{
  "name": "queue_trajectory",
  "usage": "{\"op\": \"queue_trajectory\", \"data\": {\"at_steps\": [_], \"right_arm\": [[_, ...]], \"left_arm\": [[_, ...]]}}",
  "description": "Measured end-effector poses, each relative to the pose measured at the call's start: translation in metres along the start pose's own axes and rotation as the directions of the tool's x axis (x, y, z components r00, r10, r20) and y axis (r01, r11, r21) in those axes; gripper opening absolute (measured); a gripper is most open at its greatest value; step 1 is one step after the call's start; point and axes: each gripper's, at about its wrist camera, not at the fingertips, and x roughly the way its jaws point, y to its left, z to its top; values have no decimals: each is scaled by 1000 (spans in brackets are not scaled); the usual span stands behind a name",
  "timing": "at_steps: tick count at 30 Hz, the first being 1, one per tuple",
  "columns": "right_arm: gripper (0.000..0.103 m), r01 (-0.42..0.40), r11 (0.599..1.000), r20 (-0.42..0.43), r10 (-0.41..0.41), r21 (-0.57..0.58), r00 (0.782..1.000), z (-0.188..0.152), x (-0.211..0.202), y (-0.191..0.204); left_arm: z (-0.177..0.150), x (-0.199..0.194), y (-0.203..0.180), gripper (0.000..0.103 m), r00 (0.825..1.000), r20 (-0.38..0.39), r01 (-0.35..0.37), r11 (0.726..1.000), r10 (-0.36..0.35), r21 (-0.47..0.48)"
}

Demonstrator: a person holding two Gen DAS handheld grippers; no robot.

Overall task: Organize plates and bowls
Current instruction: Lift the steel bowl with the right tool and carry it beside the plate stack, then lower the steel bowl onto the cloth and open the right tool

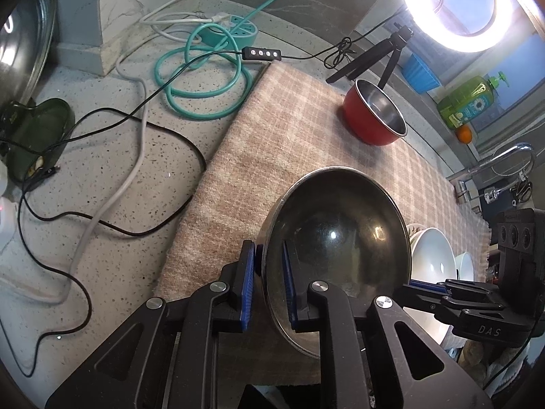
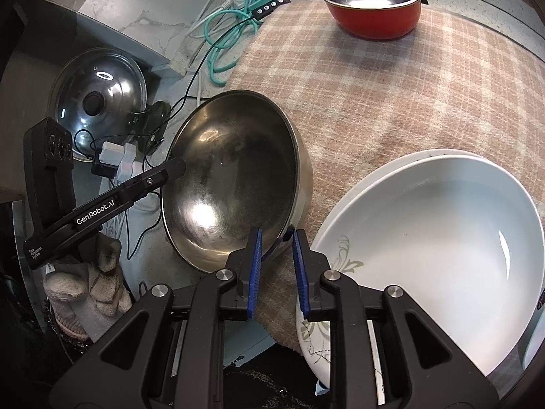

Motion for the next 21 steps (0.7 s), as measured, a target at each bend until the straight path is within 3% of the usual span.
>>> {"op": "queue_trajectory", "data": {"at_steps": [4,6,10,12,19,21], "right_arm": [[20,12,1000,7,-12,-5,1000,1,-3,-2],[22,13,1000,12,-13,-2,1000,1,-4,-4],[35,10,1000,32,-9,-12,999,3,-10,-5],[46,25,999,49,-24,-21,999,3,-13,-3],[50,10,1000,87,-7,-27,996,4,-23,-1],[59,29,999,109,-25,-37,994,4,-28,0]], "left_arm": [[1,-2,0,17,1000,3,-7,1000,7,5],[2,-3,0,26,1000,9,-9,1000,9,6],[5,-7,-1,28,1000,20,-10,1000,10,8],[6,-9,-1,40,999,31,-12,1000,12,12],[10,-18,-9,44,998,59,0,999,-2,32],[11,-21,-12,56,998,68,8,999,-11,42]]}}
